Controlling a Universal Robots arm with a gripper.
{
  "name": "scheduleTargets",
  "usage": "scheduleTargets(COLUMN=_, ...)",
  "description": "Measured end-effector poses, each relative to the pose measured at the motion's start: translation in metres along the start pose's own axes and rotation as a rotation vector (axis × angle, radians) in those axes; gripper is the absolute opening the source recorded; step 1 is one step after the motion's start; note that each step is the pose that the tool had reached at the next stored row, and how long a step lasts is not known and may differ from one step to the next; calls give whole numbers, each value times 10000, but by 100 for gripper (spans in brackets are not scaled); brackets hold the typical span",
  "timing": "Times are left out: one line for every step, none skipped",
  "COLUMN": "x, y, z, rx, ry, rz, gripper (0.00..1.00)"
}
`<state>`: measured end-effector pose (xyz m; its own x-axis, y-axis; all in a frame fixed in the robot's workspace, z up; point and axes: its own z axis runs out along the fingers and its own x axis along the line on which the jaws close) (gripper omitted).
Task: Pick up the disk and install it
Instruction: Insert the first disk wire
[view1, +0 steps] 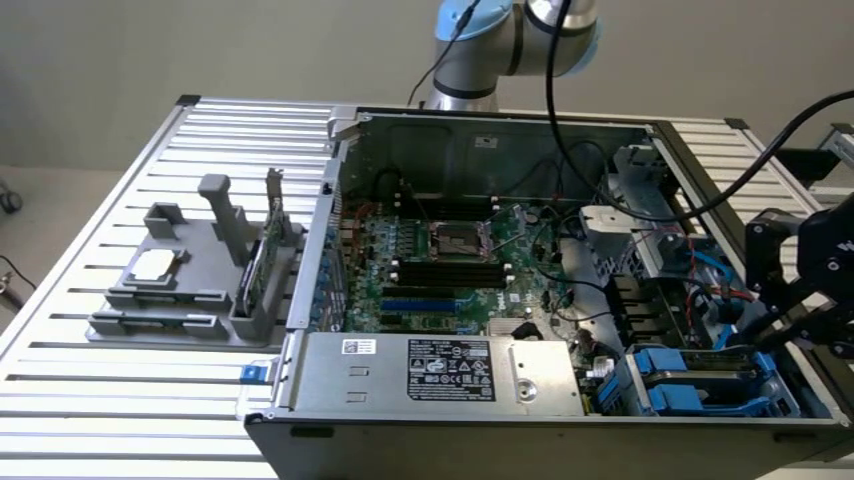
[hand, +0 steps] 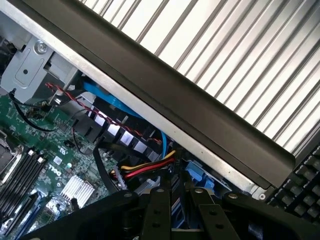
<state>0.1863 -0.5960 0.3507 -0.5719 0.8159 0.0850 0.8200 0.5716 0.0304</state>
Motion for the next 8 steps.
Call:
scheduleTargets(x=-4, y=1, z=3, rx=-4, ry=2, rz=23, gripper=22)
scheduleTargets(x=-8, y=0, z=8, rx=-10, ry=6, rz=51, gripper=22)
scheduleTargets(x=-11, y=-2, z=15, rx=-16, ry=11, rz=80, gripper=22)
scheduleTargets(x=-15, y=-3, z=21, rx=-22, ry=16, rz=109, gripper=22)
scheduleTargets(x=-18, y=-4, z=27, rx=-29, ry=22, rz=136, gripper=22)
scheduleTargets(x=-21, y=-4, z=30, rx=-36, ry=29, rz=159, gripper=22)
scheduleTargets(x=-23, y=-2, z=33, rx=-44, ry=38, rz=179, gripper=22)
scheduleTargets(x=-25, y=0, z=36, rx=-53, ry=51, rz=196, gripper=22)
